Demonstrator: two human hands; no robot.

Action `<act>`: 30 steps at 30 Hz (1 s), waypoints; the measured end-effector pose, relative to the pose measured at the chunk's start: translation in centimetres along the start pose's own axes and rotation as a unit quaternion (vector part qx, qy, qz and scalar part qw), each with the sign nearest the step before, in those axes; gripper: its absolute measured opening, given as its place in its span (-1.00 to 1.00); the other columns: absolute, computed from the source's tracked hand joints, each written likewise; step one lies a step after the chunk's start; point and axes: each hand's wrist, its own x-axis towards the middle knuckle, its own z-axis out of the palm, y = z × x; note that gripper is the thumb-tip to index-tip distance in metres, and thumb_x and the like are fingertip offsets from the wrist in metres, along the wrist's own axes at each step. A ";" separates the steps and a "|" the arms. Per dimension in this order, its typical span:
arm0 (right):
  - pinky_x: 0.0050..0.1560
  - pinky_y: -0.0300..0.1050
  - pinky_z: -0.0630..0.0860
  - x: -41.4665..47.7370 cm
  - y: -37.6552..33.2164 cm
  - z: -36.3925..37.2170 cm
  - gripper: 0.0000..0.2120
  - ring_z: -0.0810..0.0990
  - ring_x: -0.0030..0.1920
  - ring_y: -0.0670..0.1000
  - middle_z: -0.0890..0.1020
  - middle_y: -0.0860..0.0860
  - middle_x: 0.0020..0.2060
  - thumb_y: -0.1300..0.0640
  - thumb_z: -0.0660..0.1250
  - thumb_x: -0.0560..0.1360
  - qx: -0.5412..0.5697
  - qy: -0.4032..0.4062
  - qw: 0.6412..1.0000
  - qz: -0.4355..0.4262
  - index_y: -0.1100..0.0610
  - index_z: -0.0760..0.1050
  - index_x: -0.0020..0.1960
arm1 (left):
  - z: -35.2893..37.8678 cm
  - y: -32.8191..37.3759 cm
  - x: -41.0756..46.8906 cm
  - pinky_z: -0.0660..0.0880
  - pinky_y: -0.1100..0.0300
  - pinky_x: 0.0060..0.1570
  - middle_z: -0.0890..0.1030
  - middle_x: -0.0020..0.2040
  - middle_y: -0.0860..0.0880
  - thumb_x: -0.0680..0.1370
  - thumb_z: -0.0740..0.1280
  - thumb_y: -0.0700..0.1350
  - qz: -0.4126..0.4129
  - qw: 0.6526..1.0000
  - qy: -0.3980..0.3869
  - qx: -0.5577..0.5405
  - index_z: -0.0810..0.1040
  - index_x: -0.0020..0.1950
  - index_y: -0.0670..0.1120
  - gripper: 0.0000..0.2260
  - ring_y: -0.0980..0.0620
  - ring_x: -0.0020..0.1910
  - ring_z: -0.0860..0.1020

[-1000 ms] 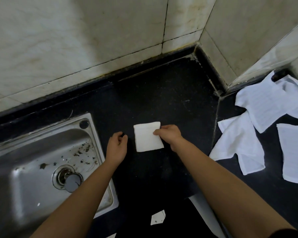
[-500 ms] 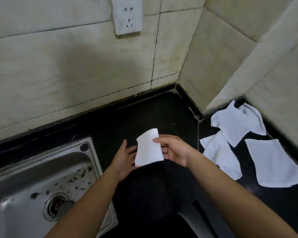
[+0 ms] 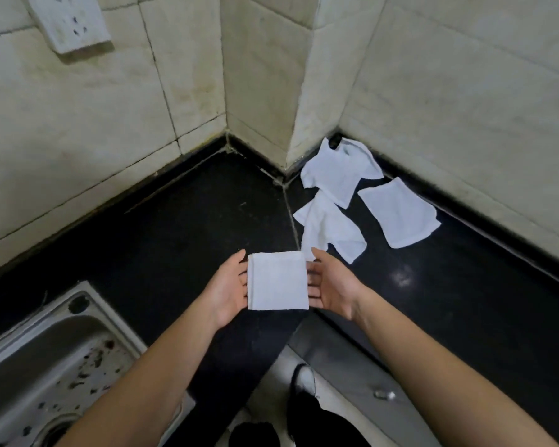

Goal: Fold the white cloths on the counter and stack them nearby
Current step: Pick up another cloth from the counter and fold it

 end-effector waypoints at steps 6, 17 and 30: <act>-0.08 -0.02 0.63 -5.9 1.7 -7.2 -0.60 0.71 -0.09 0.06 0.71 0.05 -0.10 -0.12 0.30 0.54 0.023 0.021 0.998 -0.051 0.13 0.59 0.22 | 7.8 -1.6 -1.6 0.59 -0.10 0.04 0.65 0.18 -0.16 0.62 0.17 0.18 -0.014 0.996 -0.051 0.074 0.50 0.28 -0.12 -0.56 -0.17 0.15 0.63; 0.15 0.07 0.63 -23.2 9.0 -25.8 -0.68 0.68 0.10 0.09 0.69 0.10 0.15 0.16 0.26 0.52 0.074 0.073 0.976 -0.191 -0.02 0.67 0.17 | 28.8 -13.3 -8.1 0.61 -0.06 -0.03 0.67 0.15 -0.17 0.52 0.30 -0.31 0.018 0.953 -0.171 0.248 0.51 0.31 -0.18 -0.65 -0.15 0.10 0.66; 0.18 0.12 0.60 -44.0 28.4 -52.1 -0.68 0.68 0.13 0.14 0.70 0.08 0.14 0.20 0.27 0.57 0.280 0.242 0.891 -0.263 0.01 0.58 0.28 | 58.2 -38.5 -13.0 0.61 -0.01 -0.09 0.67 0.15 -0.16 0.51 0.33 -0.30 -0.058 0.850 -0.324 0.411 0.55 0.26 -0.15 -0.67 -0.06 -0.02 0.69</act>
